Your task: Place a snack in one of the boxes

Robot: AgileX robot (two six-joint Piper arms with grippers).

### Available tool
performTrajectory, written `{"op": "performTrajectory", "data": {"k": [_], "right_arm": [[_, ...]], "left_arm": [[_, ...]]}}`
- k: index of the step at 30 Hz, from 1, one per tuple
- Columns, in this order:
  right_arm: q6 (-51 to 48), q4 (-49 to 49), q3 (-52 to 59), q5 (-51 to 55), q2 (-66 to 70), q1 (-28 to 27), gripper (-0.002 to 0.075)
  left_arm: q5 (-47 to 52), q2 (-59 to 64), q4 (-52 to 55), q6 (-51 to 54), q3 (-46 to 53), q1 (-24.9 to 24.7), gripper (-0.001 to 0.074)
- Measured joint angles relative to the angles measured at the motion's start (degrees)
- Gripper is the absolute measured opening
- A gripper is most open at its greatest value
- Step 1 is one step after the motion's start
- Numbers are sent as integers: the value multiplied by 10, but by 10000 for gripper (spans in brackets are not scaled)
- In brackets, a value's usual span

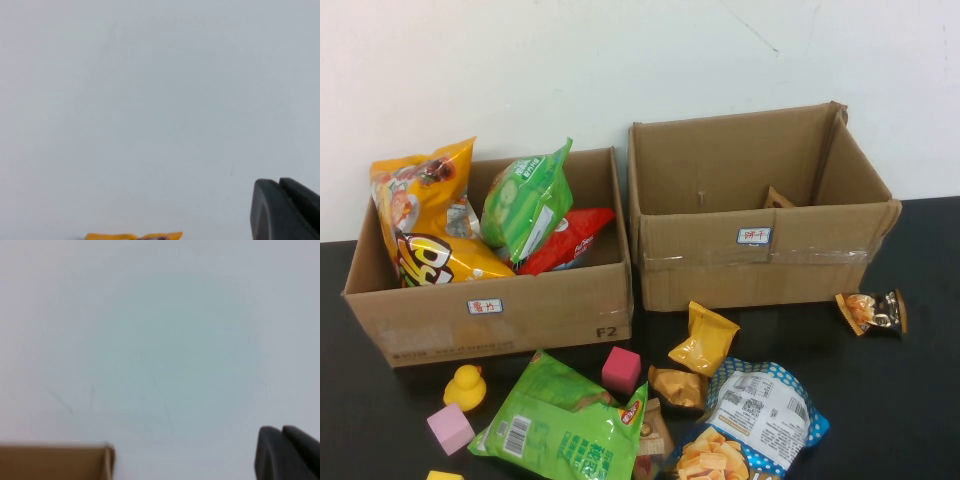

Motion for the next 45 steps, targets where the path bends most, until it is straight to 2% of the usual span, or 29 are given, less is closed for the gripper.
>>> {"op": "performTrajectory", "data": {"k": [4,7,14,18,22,24,29,31,35,45], "right_arm": [[-3,-24,-92,165,48,0,-1],[-4,-30,-127,219,117,0,-1],[-7,-31,-143,242,302,0,-1],[-1,-31,-143,199,423,0,1],[5,-31,-143,96,563,0,95],[12,-27,-147,69,625,0,178],[51,-18,-181,37,767,11,461],[56,-18,-202,27,815,18,519],[62,-20,-252,11,913,31,559],[67,-24,-355,-3,1090,31,563]], "left_arm": [[143,3,48,69,-94,0,-2],[224,31,83,122,-153,0,-2],[286,99,102,168,-167,0,-2],[290,122,107,168,-137,0,-2],[289,127,107,168,-115,0,-2],[282,127,107,168,-115,0,-2],[275,127,106,168,-115,0,-2],[272,127,106,168,-115,0,-2],[268,127,106,168,-115,0,-2],[267,127,106,168,-115,0,-2]]}}
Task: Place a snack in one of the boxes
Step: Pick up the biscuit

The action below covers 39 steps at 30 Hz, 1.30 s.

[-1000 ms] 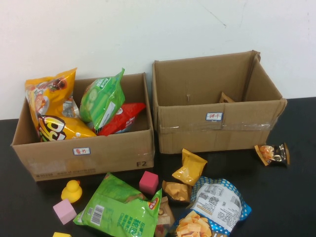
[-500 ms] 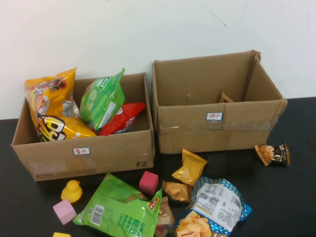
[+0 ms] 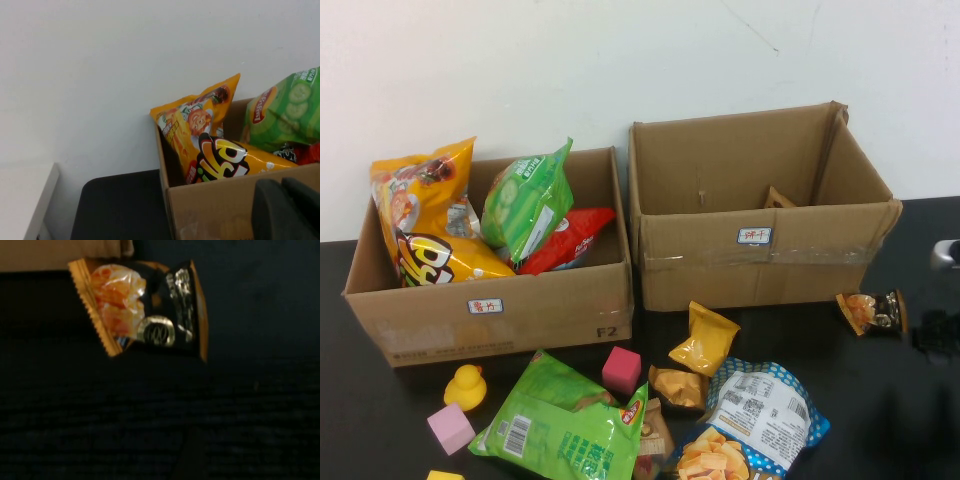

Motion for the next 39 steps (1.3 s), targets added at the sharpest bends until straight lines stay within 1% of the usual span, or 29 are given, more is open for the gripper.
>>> {"op": "performTrajectory", "data": {"k": [5,11,13,16,20,25,33,36,39], "right_arm": [[2,0,-29,-9,33,0,562],[19,-11,-56,-63,44,0,547],[47,-36,-67,-69,56,0,529],[115,-104,-75,-77,78,0,501],[180,-187,-76,-101,93,0,489],[191,-215,-79,-153,94,0,489],[205,-228,-119,-127,140,1,488],[236,-233,-122,-129,153,1,487],[276,-259,-124,-141,161,1,474]], "left_arm": [[-1,1,0,0,0,0,-2],[-1,1,0,0,0,0,-2],[-1,1,0,0,0,0,-2],[-1,1,0,0,0,0,-2],[-1,1,0,0,0,0,-2],[-1,1,0,0,0,0,-2],[0,8,0,0,0,0,-2],[0,13,0,0,0,0,-2],[0,14,0,0,5,0,-2]]}}
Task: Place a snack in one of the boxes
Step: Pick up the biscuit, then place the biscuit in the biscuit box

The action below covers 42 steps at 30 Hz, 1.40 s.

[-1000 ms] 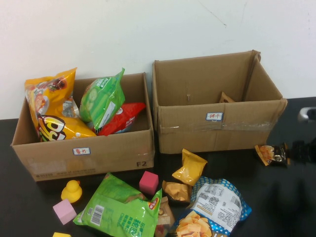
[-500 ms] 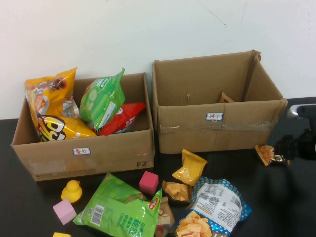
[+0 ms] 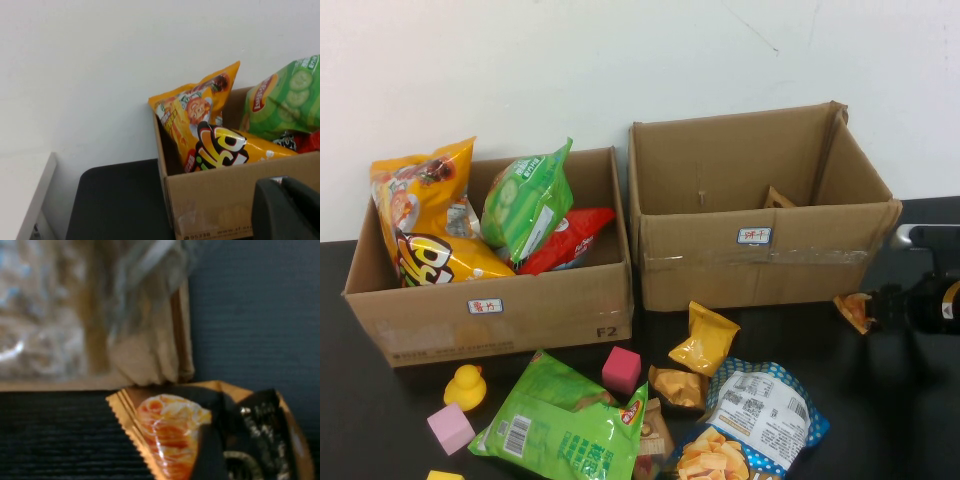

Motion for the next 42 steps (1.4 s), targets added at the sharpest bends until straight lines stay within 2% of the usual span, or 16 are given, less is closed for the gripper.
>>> {"op": "performTrajectory", "data": {"k": [3,6,12,14,21,27,31,42], "right_arm": [[41,-56,0,-12,5,0,437],[81,-109,0,-17,6,0,359],[172,-175,0,-22,6,0,111],[220,-208,0,-24,6,0,52],[405,-411,-1,-36,-1,0,28],[615,-606,0,-50,-27,0,27],[676,-639,15,-102,-66,0,27],[711,-633,119,-178,-226,0,27]], "left_arm": [[0,2,0,0,2,0,-2],[0,3,0,0,2,0,-2],[0,3,0,0,2,0,-2],[0,3,0,0,2,0,-2],[0,3,0,0,2,0,-1],[-2,3,0,0,2,0,-2],[-2,3,0,0,2,0,-2],[-2,3,0,0,2,0,-2]]}}
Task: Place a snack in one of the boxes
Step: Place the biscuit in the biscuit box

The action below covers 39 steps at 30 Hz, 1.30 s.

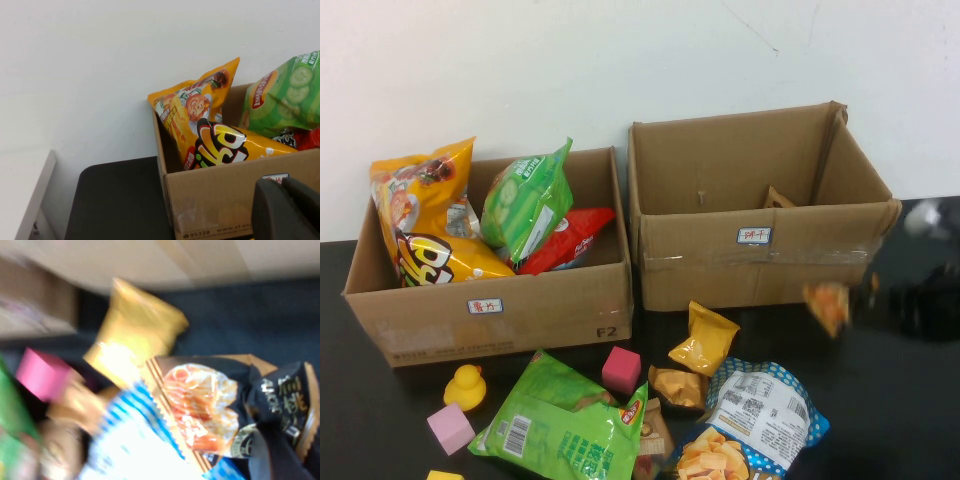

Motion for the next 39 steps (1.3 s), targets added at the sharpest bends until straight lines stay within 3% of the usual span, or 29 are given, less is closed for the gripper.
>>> {"op": "performTrajectory", "data": {"k": [9,17,19,25,27,35,39], "right_arm": [[-87,116,-88,-8,-122,0,26],[-142,197,-213,92,-49,19,44],[-143,195,-244,111,-7,34,109],[-102,88,-310,111,81,83,485],[-77,32,-314,110,89,96,535],[5,-21,-314,84,33,95,487],[13,-23,-315,51,-40,94,383]], "left_arm": [[0,0,0,0,0,0,-2],[1,0,0,0,0,0,-2],[5,0,0,0,0,0,-2],[5,0,0,0,0,0,-2],[5,0,0,0,0,0,-2],[37,4,-38,5,-8,-3,-2],[103,38,-69,48,-50,-38,-2]]}}
